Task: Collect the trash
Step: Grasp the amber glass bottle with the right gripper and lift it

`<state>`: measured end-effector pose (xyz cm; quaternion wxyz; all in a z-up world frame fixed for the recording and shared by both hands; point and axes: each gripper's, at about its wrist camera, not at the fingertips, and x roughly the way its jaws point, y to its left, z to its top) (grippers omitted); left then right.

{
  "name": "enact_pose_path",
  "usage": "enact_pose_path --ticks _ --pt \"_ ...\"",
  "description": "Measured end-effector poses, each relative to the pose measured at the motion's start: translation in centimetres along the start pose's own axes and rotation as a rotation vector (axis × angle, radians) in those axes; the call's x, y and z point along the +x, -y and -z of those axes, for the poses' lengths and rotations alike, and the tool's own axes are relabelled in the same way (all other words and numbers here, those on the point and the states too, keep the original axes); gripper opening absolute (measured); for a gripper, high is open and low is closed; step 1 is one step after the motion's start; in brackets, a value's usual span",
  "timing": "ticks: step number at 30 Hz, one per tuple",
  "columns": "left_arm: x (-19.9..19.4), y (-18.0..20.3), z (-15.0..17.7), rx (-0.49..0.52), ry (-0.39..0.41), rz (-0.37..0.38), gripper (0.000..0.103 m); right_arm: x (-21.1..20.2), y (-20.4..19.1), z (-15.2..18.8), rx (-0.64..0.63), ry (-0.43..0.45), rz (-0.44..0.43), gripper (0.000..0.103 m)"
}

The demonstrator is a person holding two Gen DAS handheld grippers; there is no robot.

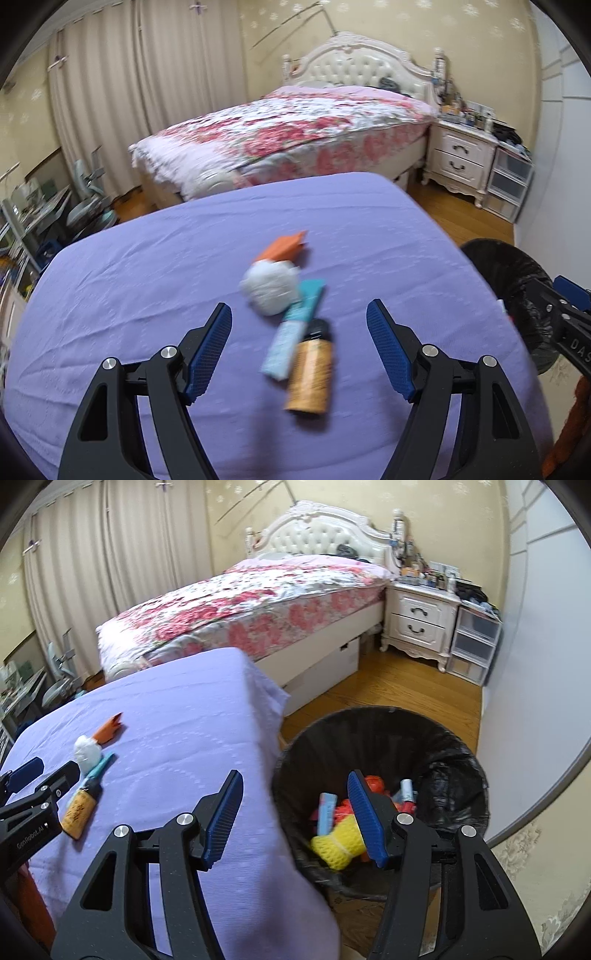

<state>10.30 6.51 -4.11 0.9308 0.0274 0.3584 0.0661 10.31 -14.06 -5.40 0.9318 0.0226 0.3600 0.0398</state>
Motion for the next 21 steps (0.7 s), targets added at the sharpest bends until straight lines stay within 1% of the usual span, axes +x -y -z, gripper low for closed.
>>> enact_pose_path --ticks 10,16,21 --pt "-0.6 -7.5 2.2 -0.091 -0.018 -0.115 0.073 -0.2 -7.7 0.5 -0.129 -0.031 -0.109 0.058" --pt "-0.6 -11.0 3.4 -0.141 -0.033 -0.149 0.073 0.0 -12.3 0.9 -0.208 -0.051 -0.161 0.058" --pt "-0.6 -13.0 3.9 -0.180 -0.039 -0.165 0.073 0.5 -15.4 1.2 -0.250 -0.076 -0.198 0.058"
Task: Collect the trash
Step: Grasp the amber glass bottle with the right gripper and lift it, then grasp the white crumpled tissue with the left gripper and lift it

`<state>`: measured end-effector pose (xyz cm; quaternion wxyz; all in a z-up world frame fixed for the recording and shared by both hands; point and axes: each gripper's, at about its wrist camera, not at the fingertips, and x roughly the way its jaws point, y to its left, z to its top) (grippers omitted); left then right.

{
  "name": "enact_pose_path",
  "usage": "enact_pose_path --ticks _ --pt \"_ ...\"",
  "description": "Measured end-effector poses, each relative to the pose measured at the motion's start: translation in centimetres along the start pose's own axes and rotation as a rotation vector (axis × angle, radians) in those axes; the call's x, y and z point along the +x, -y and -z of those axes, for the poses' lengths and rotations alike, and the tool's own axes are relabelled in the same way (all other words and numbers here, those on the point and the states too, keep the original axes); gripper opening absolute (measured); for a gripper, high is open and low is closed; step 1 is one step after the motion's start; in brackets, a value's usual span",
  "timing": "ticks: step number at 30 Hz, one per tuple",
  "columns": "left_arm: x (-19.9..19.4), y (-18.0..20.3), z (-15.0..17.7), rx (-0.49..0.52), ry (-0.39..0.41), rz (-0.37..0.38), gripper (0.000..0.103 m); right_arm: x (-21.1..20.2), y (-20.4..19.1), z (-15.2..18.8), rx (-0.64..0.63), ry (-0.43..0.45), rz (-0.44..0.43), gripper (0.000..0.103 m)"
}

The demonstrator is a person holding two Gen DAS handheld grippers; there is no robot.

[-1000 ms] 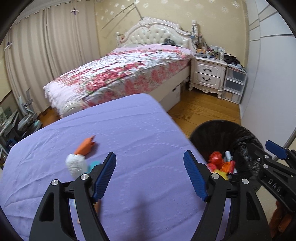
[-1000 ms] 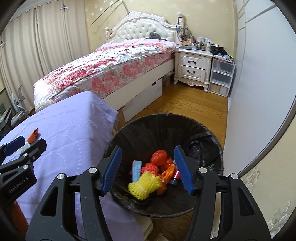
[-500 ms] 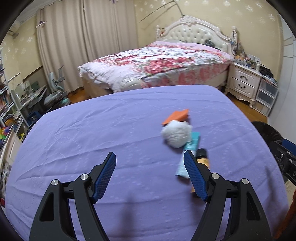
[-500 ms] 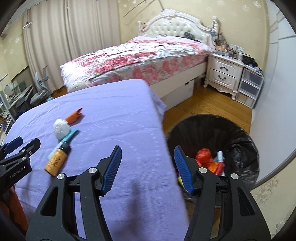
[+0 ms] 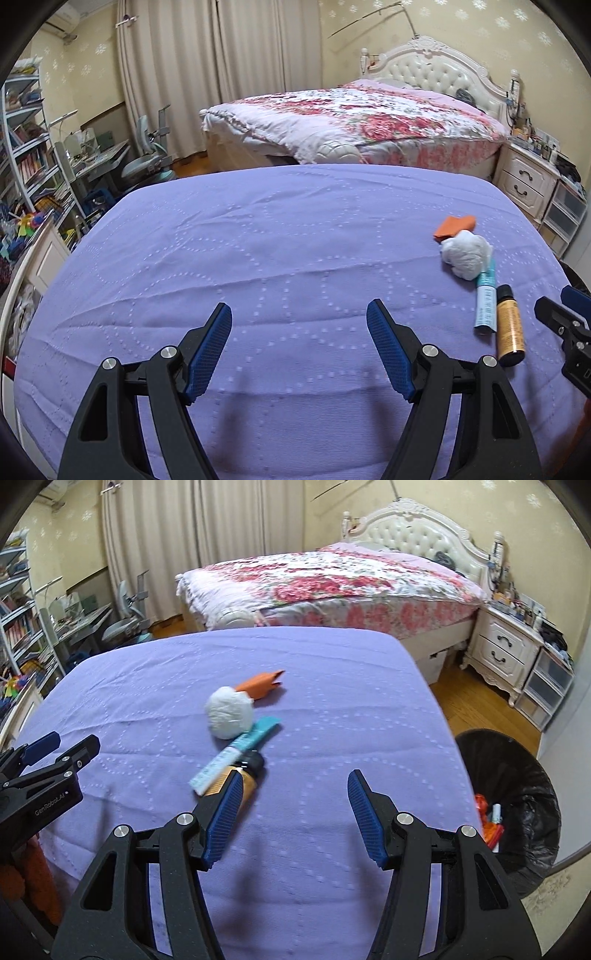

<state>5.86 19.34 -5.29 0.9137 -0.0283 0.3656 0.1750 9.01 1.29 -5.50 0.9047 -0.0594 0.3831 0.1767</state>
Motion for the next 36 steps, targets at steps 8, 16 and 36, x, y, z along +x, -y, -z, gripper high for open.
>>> enact_pose_path --ticks 8,16,36 --pt "0.4 -1.3 0.6 -0.022 -0.020 0.006 0.073 1.8 -3.0 0.0 -0.052 -0.053 -0.021 0.047" --pt "0.6 -0.8 0.9 -0.017 -0.029 0.023 0.073 2.4 -2.5 0.4 -0.043 -0.081 -0.012 0.031" --pt "1.4 5.7 -1.4 0.070 -0.019 0.117 0.073 3.9 2.7 -0.9 0.026 -0.079 0.048 0.024"
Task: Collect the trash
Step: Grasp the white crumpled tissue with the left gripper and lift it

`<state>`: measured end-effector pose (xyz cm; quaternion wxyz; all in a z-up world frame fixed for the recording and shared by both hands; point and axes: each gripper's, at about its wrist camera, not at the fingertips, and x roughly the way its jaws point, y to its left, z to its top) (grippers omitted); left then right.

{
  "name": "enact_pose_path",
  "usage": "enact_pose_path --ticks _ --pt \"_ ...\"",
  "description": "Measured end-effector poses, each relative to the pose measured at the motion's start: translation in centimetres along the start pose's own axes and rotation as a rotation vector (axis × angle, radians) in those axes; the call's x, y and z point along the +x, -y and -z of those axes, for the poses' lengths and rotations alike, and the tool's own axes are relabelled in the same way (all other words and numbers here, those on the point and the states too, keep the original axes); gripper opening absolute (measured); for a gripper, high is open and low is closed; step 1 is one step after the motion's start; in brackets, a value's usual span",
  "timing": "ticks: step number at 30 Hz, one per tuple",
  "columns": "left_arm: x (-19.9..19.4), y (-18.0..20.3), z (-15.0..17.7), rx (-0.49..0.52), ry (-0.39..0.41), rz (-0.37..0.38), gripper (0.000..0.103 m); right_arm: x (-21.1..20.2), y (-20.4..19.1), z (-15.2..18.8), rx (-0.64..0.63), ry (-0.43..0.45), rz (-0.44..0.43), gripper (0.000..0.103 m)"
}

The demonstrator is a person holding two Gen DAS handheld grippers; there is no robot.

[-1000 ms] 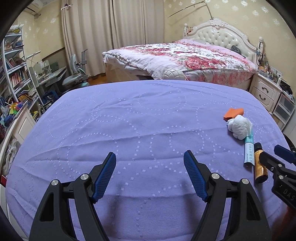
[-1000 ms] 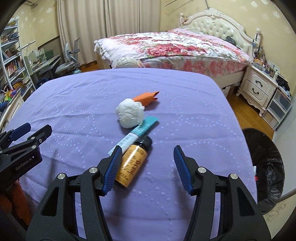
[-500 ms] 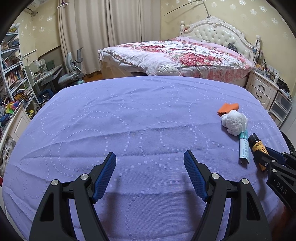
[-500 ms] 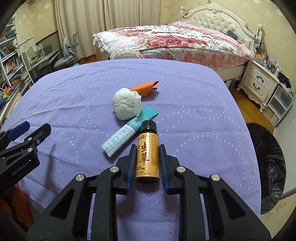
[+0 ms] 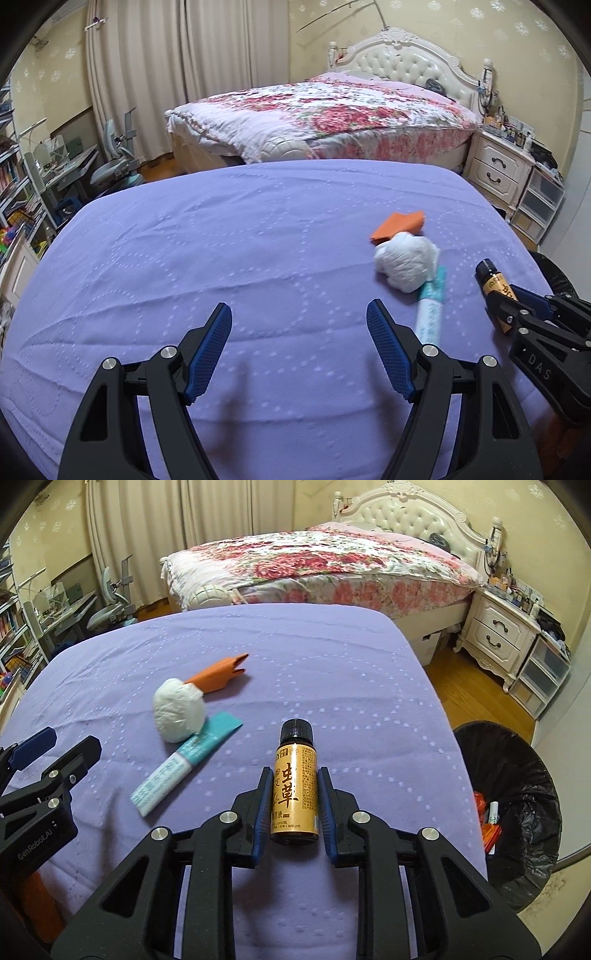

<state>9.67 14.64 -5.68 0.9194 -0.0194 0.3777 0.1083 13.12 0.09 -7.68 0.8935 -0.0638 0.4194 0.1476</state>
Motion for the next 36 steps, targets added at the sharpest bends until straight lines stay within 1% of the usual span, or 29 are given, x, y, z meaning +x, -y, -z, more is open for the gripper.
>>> enact_pose_path --ticks 6,10,16,18,21,22,23,24,26,27,28,30,32,36 --pt "0.6 3.0 -1.1 0.046 0.012 0.029 0.073 0.4 1.6 -0.5 0.016 0.004 0.011 0.024" --pt "1.4 4.4 -1.7 0.063 0.010 0.040 0.073 0.7 2.6 -0.9 0.030 0.007 0.011 0.024" --pt "2.6 5.4 -2.4 0.073 -0.005 0.045 0.073 0.9 3.1 -1.1 0.036 0.008 0.004 0.023" --pt "3.1 5.5 -2.7 0.071 -0.018 0.048 0.073 1.4 3.5 -1.2 0.047 -0.005 -0.004 0.023" --pt "3.8 5.4 -3.0 0.060 -0.038 0.068 0.073 1.4 3.7 -1.3 0.055 -0.002 -0.014 0.023" --pt "3.9 5.3 -3.1 0.057 -0.043 0.073 0.072 1.5 3.7 -1.4 0.053 -0.002 -0.012 0.023" --pt "4.1 5.3 -3.0 0.056 -0.049 0.079 0.064 1.4 3.8 -1.4 0.052 -0.001 -0.012 0.023" --pt "4.4 5.2 -3.1 0.056 -0.060 0.086 0.061 1.5 3.8 -1.5 0.052 -0.001 -0.013 0.023" --pt "4.6 5.2 -2.9 0.057 -0.072 0.114 0.049 1.5 3.9 -1.6 0.054 -0.001 -0.016 0.023" --pt "4.5 5.3 -2.8 0.061 -0.071 0.126 0.046 1.5 3.9 -1.6 0.054 -0.001 -0.017 0.023" --pt "4.4 5.5 -2.7 0.069 -0.067 0.137 0.039 1.5 3.9 -1.6 0.053 -0.001 -0.016 0.023" --pt "4.1 5.8 -2.5 0.090 -0.053 0.133 0.036 1.5 3.9 -1.6 0.052 -0.001 -0.015 0.023" --pt "3.9 5.8 -2.4 0.089 -0.047 0.138 0.034 1.5 4.0 -1.7 0.052 0.001 -0.015 0.023" --pt "3.5 5.2 -2.3 0.068 -0.045 0.145 0.033 1.4 3.8 -1.6 0.051 0.005 -0.012 0.023"
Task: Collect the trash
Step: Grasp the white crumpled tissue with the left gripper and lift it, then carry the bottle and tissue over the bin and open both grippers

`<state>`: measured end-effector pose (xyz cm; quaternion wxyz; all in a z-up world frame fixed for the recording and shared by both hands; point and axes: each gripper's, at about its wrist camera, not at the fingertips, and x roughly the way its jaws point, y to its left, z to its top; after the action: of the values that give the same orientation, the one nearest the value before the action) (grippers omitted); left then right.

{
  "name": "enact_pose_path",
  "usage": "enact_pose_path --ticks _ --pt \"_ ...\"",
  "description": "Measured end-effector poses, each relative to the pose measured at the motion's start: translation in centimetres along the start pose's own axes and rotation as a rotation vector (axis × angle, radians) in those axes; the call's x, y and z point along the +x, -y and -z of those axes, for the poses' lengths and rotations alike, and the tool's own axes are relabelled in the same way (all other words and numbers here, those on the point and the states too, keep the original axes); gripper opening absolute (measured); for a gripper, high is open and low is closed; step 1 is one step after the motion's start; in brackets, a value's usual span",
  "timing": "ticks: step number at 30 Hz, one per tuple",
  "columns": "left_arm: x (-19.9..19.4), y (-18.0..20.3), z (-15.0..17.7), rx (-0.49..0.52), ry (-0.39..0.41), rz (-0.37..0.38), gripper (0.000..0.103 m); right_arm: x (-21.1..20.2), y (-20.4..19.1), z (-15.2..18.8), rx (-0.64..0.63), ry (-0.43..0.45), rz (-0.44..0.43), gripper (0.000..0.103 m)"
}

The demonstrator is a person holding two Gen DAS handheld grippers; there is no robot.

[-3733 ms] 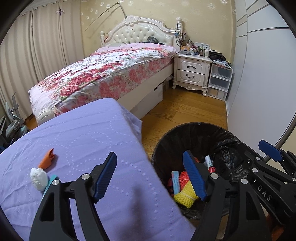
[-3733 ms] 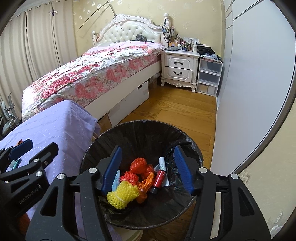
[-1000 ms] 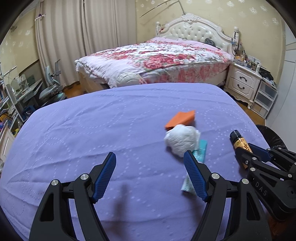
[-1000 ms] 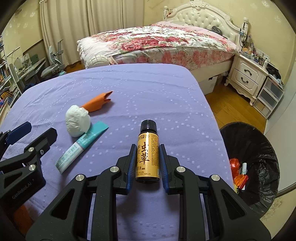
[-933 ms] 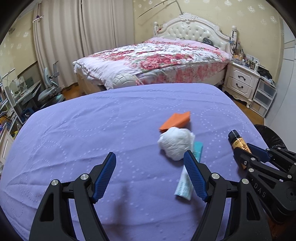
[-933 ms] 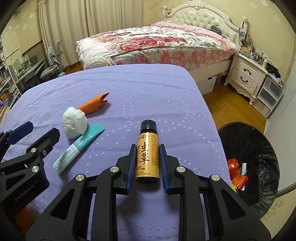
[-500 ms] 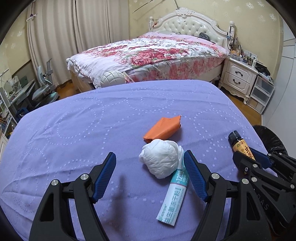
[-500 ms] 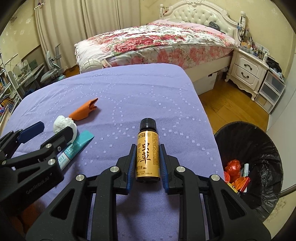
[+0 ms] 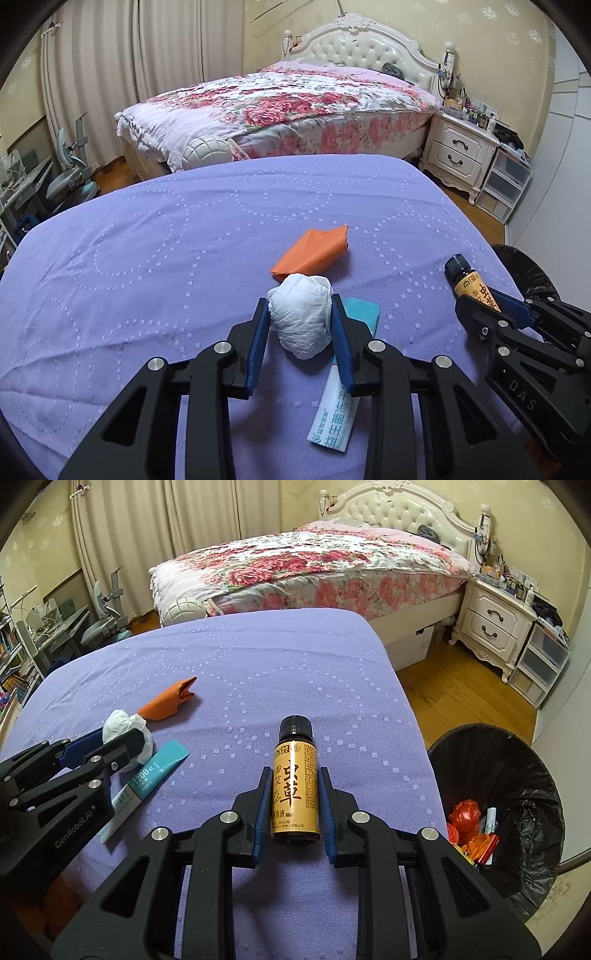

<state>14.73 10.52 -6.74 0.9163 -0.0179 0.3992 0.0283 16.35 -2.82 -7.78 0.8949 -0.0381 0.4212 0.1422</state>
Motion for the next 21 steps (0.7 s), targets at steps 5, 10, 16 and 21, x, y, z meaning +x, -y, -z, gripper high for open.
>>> enact_pose_path --ticks 5,10,16,21 --pt "-1.3 -0.9 0.4 -0.028 0.017 0.000 0.033 -0.8 -0.1 0.3 0.001 0.015 0.008 0.023" --pt "-2.7 -1.4 0.8 -0.048 0.033 0.011 0.033 -1.9 -0.1 1.1 0.004 0.030 0.007 0.023" --pt "-4.7 -1.1 1.4 -0.051 0.060 0.035 0.033 -4.1 0.2 2.1 0.010 0.058 0.013 0.023" --pt "-5.9 0.1 1.8 -0.038 0.074 0.064 0.033 -6.1 0.8 3.0 0.020 0.085 0.025 0.023"
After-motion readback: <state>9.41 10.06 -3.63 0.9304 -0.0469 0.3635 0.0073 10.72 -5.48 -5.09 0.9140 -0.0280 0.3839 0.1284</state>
